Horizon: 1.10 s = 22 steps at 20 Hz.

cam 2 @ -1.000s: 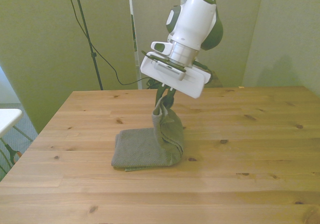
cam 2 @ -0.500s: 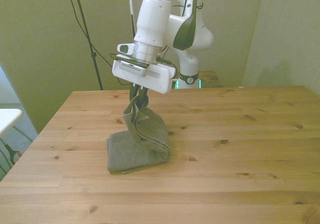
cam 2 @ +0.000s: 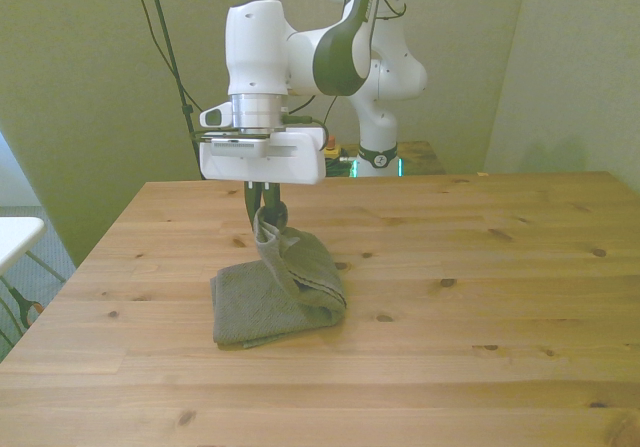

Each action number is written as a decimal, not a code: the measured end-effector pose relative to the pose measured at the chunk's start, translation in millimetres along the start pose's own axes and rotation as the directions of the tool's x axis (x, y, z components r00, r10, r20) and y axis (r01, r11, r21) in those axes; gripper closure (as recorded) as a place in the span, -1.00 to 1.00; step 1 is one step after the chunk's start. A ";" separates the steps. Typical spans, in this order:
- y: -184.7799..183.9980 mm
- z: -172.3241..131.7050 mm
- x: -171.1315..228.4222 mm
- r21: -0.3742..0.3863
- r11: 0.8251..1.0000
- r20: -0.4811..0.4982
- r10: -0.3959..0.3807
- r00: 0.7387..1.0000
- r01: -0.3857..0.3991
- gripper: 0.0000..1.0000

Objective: Fold the towel

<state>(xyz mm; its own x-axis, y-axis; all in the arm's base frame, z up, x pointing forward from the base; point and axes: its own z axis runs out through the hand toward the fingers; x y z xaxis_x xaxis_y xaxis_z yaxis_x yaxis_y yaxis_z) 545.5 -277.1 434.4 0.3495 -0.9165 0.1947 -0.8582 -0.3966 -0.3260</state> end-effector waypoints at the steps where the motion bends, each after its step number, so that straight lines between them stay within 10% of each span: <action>1: 6.5 1.3 6.1 -0.002 1.000 0.007 0.011 1.000 -0.011 1.00; 4: 20.6 7.5 20.1 -0.004 0.999 0.014 0.033 0.999 -0.033 1.00; 5: 21.8 9.6 23.5 -0.001 0.999 0.015 0.035 0.999 -0.035 -1.00; 22: 16.3 27.9 28.5 0.028 0.999 0.039 -0.035 0.999 0.034 -1.00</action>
<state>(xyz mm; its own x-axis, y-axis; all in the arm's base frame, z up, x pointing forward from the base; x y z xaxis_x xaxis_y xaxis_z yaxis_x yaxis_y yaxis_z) 552.0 -311.2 408.8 0.3937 -0.9034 0.1698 -0.8349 -0.4288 -0.3452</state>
